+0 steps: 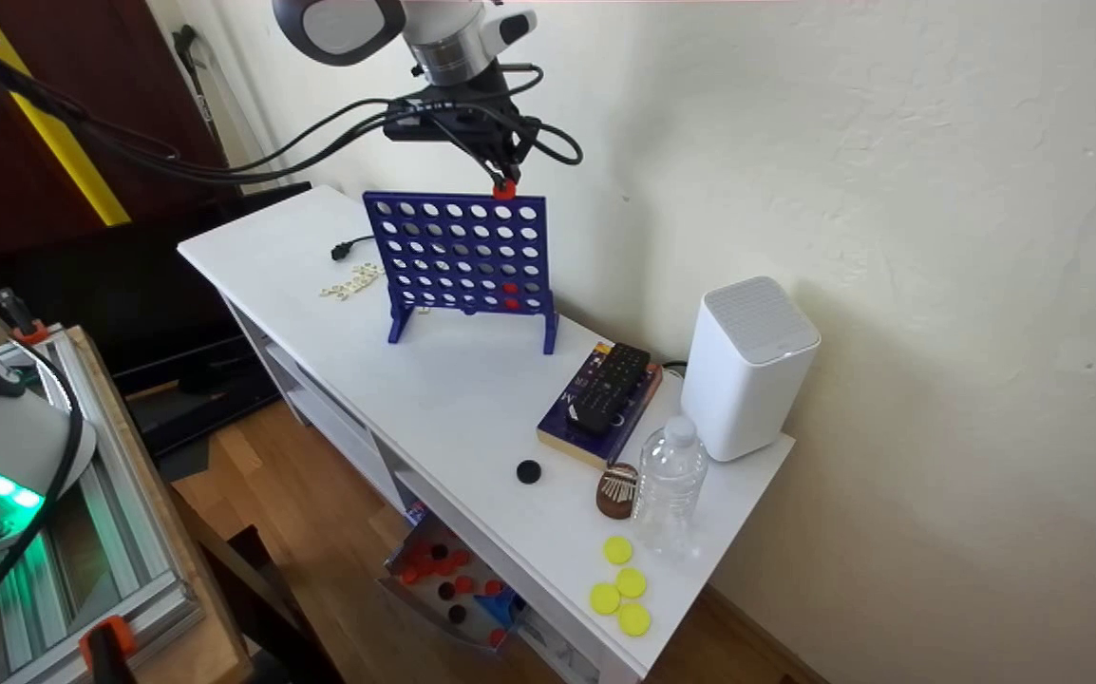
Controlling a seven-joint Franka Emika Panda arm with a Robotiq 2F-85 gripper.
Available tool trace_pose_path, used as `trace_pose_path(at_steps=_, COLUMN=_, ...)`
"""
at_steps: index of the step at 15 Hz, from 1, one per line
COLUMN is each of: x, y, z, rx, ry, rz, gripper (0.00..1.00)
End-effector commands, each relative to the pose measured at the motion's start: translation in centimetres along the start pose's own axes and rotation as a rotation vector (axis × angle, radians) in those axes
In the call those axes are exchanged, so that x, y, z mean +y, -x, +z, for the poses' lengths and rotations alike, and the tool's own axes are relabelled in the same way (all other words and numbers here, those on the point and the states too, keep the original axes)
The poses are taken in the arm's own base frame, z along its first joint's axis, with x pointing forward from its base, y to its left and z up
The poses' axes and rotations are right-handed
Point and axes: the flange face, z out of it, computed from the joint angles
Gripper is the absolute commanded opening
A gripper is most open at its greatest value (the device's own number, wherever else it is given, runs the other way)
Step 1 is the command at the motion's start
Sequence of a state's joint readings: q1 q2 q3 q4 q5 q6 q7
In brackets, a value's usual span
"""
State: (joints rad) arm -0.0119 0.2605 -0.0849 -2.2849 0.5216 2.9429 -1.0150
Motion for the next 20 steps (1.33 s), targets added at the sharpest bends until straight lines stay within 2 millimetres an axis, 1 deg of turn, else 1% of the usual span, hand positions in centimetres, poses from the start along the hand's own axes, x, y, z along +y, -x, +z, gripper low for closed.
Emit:
trace_pose_path(at_steps=1, x=0.22, y=-0.30, z=-0.24, rx=-0.011, ry=0.008, rz=0.001, gripper=0.00)
trace_pose_path(at_steps=20, x=0.05, y=-0.26, z=-1.10, rx=-0.030, ry=0.015, rz=-0.004, gripper=0.00)
